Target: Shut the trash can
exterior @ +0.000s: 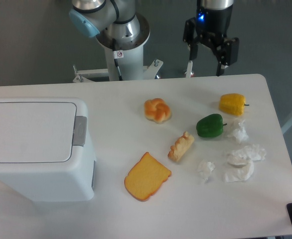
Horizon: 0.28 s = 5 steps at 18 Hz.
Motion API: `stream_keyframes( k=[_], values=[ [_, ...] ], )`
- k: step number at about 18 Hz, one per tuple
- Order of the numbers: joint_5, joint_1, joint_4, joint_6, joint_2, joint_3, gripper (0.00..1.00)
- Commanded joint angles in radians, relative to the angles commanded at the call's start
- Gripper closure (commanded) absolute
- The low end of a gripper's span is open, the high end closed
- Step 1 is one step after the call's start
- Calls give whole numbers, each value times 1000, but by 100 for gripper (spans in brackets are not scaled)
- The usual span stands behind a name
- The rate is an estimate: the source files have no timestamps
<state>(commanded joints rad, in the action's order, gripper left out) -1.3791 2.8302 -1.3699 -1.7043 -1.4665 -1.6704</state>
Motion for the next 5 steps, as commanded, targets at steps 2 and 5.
stream_keyframes(
  k=[2,5],
  values=[
    [21,-5,2,0,3,-3,0],
    [38,-3,2,0,11,-8,0]
  ],
)
